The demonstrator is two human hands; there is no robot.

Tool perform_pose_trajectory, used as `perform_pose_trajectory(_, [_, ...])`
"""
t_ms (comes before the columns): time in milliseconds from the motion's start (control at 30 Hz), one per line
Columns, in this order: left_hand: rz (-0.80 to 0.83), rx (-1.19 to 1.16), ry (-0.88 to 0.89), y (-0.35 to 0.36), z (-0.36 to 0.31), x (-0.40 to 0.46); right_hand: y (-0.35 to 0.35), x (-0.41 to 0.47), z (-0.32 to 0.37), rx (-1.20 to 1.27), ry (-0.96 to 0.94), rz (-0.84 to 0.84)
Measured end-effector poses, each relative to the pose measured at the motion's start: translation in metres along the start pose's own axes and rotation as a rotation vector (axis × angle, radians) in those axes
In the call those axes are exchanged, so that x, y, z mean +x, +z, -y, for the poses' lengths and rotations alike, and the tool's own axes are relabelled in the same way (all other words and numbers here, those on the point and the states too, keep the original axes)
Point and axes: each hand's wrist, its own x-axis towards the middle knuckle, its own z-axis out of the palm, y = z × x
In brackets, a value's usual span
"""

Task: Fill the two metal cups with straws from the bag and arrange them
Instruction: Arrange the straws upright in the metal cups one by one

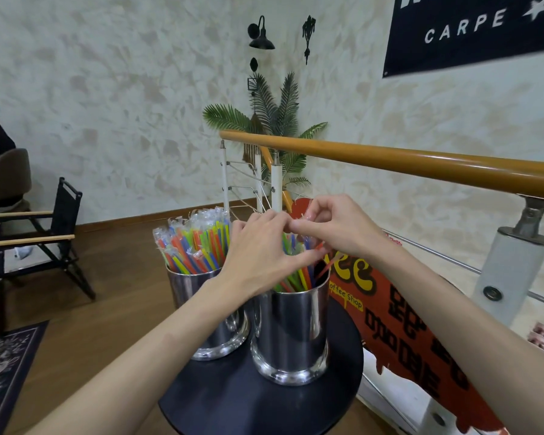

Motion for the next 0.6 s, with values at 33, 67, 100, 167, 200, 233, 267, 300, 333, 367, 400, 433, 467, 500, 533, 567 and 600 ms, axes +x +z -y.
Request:
perform_pose_trajectory(33, [-0.017, -0.009, -0.021, 0.001, -0.001, 0.002, 0.002, 0.000, 0.000, -0.005, -0.012, -0.006])
perform_pose_trajectory(67, [-0.031, -0.018, -0.038, 0.003, -0.001, 0.003, 0.003, -0.001, 0.000, -0.001, -0.022, -0.008])
perform_pose_trajectory(100, [-0.040, -0.035, -0.050, 0.003, 0.000, 0.004, 0.003, -0.001, 0.000, 0.010, -0.030, -0.006])
perform_pose_trajectory(167, [-0.035, -0.088, -0.065, 0.002, 0.002, 0.005, 0.002, -0.003, 0.000, 0.037, -0.037, 0.008])
perform_pose_trajectory(200, [-0.027, -0.113, -0.069, 0.001, 0.003, 0.005, 0.000, -0.004, 0.001, 0.045, -0.036, 0.019])
perform_pose_trajectory(233, [-0.025, -0.136, -0.070, -0.001, 0.004, 0.005, -0.003, -0.005, 0.002, 0.055, -0.037, 0.032])
perform_pose_trajectory(267, [-0.027, -0.151, -0.072, -0.003, 0.005, 0.004, -0.005, -0.006, 0.003, 0.073, -0.036, 0.042])
perform_pose_trajectory(300, [-0.031, -0.152, -0.073, -0.004, 0.007, 0.004, -0.007, -0.006, 0.004, 0.090, -0.035, 0.046])
perform_pose_trajectory(333, [-0.030, -0.145, -0.075, -0.005, 0.008, 0.003, -0.009, -0.006, 0.003, 0.103, -0.033, 0.044])
perform_pose_trajectory(367, [-0.026, -0.140, -0.077, -0.005, 0.010, 0.003, -0.010, -0.007, 0.002, 0.112, -0.029, 0.043])
perform_pose_trajectory(400, [-0.028, -0.145, -0.080, -0.005, 0.012, 0.002, -0.011, -0.006, 0.002, 0.119, -0.026, 0.040])
perform_pose_trajectory(433, [-0.041, -0.154, -0.077, -0.004, 0.015, 0.001, -0.012, -0.006, 0.001, 0.119, -0.030, 0.034])
perform_pose_trajectory(467, [-0.064, -0.163, -0.068, -0.004, 0.016, 0.000, -0.012, -0.006, 0.000, 0.113, -0.041, 0.018])
perform_pose_trajectory(500, [-0.085, -0.158, -0.053, -0.004, 0.017, -0.001, -0.011, -0.006, -0.001, 0.101, -0.057, -0.015])
perform_pose_trajectory(533, [-0.096, -0.153, -0.037, -0.004, 0.018, -0.001, -0.012, -0.006, -0.001, 0.091, -0.079, -0.059])
perform_pose_trajectory(567, [-0.086, -0.151, -0.028, -0.004, 0.017, 0.000, -0.012, -0.006, 0.000, 0.077, -0.108, -0.110])
perform_pose_trajectory(600, [-0.058, -0.173, -0.026, -0.005, 0.017, 0.001, -0.013, -0.005, 0.002, 0.061, -0.144, -0.157])
